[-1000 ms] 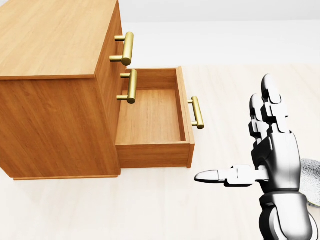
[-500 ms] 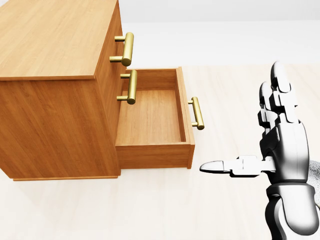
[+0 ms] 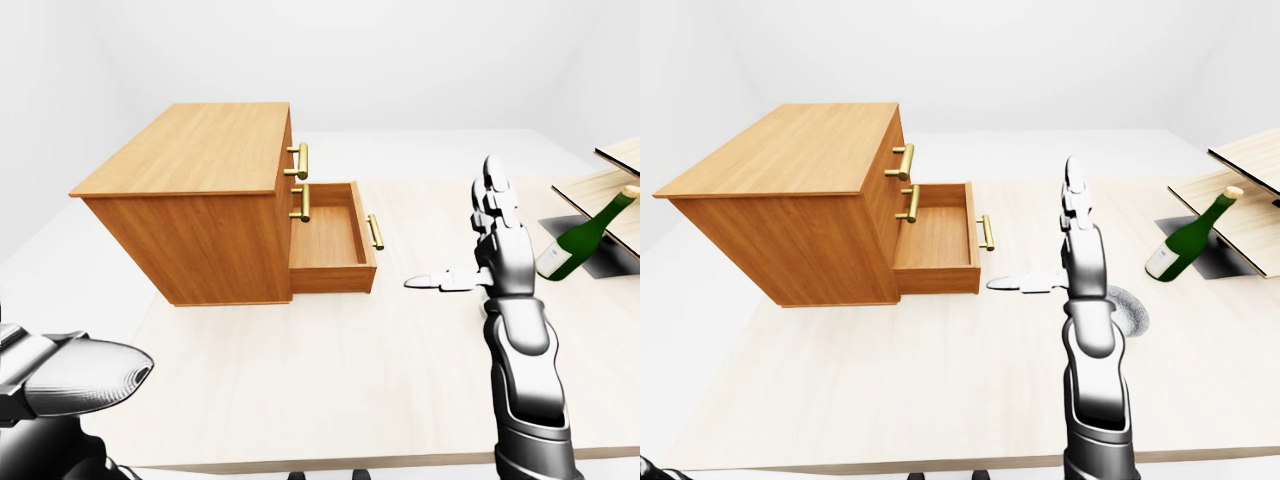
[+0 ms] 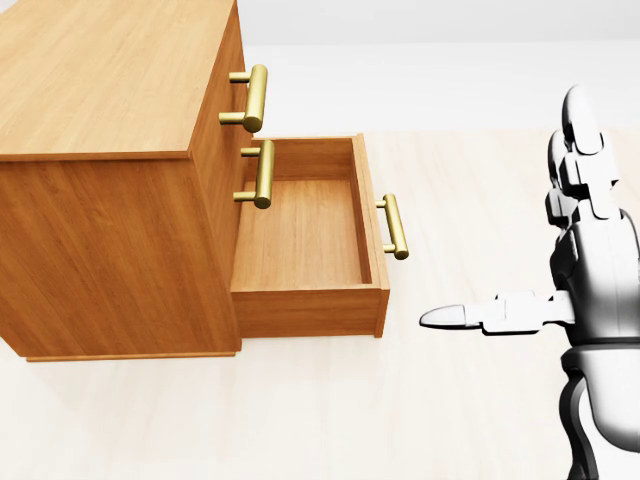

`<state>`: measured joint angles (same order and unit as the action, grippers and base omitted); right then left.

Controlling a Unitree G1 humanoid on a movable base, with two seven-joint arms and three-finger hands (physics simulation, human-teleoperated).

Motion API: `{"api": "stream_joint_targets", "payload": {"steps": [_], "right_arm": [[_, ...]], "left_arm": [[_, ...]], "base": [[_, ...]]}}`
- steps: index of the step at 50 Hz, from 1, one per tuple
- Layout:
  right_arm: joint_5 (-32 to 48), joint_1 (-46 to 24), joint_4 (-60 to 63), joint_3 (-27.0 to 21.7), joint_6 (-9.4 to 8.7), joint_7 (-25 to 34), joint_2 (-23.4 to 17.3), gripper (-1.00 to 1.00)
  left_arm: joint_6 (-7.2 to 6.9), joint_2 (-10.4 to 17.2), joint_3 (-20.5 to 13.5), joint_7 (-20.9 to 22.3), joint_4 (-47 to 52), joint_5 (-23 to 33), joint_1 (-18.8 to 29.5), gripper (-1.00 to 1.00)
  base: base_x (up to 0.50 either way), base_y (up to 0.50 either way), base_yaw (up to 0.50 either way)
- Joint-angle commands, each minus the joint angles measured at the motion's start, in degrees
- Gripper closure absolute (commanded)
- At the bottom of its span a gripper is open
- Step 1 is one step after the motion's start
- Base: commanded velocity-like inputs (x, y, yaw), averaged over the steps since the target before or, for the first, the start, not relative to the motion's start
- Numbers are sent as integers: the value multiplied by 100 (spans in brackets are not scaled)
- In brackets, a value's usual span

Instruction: Put the bowl on top of the cabinet.

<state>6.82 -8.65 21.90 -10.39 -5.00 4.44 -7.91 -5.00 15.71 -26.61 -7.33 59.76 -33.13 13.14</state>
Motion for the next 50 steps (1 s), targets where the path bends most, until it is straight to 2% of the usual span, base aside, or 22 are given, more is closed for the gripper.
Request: {"api": "stream_joint_targets", "payload": {"steps": [1, 17, 28, 35, 50], "right_arm": [[454, -93, 81, -107, 0, 165, -173, -100], [1188, -41, 353, -418, 0, 864, -495, -100], [1536, 180, 330, -846, 0, 1238, -616, -100], [1748, 244, 443, -1019, 0, 1373, -663, -100], [2181, 421, 357, -1305, 0, 1452, -763, -100]], "left_arm": [[0, 108, -88, -146, 23, -229, 25, -100], [0, 187, -93, -242, 24, -357, -3, -100], [0, 278, -119, -355, 24, -511, -10, -100], [0, 444, -161, -583, 24, -821, -15, -100], [0, 482, -193, -618, 24, -889, -9, -100]], "base": [[0, 0, 0], [0, 0, 0], [0, 0, 0], [0, 0, 0], [0, 0, 0]]}}
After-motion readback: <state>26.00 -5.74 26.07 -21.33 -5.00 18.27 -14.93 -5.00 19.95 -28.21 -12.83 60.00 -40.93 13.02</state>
